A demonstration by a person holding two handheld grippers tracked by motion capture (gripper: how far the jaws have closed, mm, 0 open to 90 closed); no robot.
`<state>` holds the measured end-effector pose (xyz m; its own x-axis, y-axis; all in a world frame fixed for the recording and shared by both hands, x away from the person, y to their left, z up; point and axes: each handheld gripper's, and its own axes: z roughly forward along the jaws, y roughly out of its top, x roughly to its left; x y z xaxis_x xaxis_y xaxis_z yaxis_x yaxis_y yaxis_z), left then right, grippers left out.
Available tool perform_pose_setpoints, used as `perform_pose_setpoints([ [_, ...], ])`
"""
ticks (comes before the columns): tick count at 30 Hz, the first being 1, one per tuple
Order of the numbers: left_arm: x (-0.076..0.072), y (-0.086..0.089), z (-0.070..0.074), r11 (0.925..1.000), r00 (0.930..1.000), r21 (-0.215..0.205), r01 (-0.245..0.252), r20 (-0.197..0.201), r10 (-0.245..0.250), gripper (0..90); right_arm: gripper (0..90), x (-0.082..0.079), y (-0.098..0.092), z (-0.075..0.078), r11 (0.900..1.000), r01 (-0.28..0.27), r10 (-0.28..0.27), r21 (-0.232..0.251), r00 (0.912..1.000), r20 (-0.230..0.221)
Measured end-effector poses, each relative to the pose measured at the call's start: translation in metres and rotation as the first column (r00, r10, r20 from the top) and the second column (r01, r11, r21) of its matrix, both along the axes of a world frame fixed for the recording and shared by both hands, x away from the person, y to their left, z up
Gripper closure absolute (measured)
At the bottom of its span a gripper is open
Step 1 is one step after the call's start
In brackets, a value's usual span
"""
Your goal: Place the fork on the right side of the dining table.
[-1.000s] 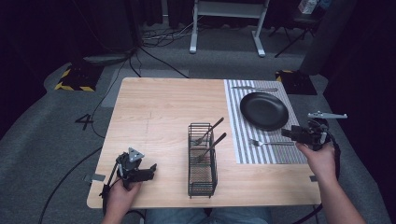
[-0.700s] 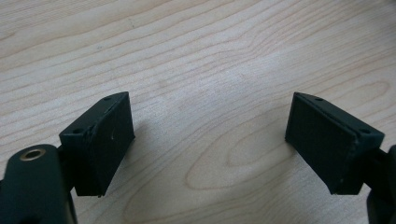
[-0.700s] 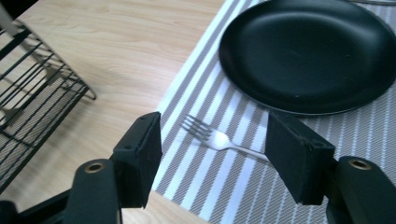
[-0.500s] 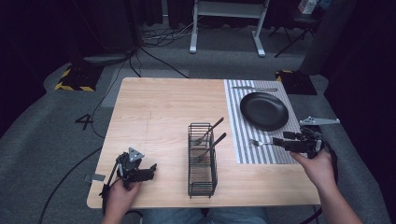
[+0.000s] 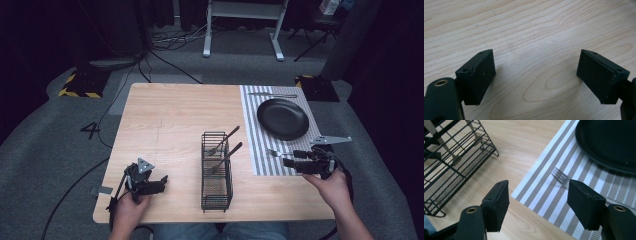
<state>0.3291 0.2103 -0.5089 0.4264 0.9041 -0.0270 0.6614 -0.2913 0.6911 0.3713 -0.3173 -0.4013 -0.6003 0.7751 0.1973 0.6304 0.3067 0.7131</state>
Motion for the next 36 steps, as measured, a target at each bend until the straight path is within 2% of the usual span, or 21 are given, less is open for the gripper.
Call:
perform_pose_setpoints([
  [4, 0.0, 0.0, 0.0, 1.0, 1.0, 0.001, 0.001, -0.001, -0.001, 15.3, 33.8, -0.005, 0.003, -0.011, 1.0, -0.021, 0.021, -0.018, 0.9994, -0.028],
  [8, 0.001, 0.0, 0.0, 1.0, 1.0, 0.0, 0.002, 0.0, -0.002, 15.3, 32.2, -0.009, 0.008, -0.023, 0.997, -0.052, 0.049, -0.057, 0.9977, -0.047],
  [14, 0.001, 0.0, 0.0, 1.0, 1.0, 0.001, 0.002, -0.001, -0.002, 15.3, 32.4, -0.013, 0.015, -0.036, 0.994, -0.07, 0.065, -0.079, 0.996, -0.061],
  [18, 0.001, 0.0, 0.0, 1.0, 1.0, 0.0, 0.004, -0.001, -0.004, 15.2, 33.5, -0.015, 0.018, -0.048, 0.994, -0.074, 0.07, -0.074, 0.9957, -0.06],
  [30, 0.002, -0.001, 0.0, 1.0, 1.0, 0.001, 0.007, -0.002, -0.007, 14.9, 34.0, -0.026, 0.029, -0.081, 0.996, -0.066, 0.067, -0.053, 0.9978, 0.004],
  [36, 0.002, -0.001, 0.0, 1.0, 1.0, 0.002, 0.006, -0.002, -0.006, 15.0, 33.8, -0.026, 0.035, -0.097, 0.992, -0.098, 0.102, -0.082, 0.994, 0.039],
])
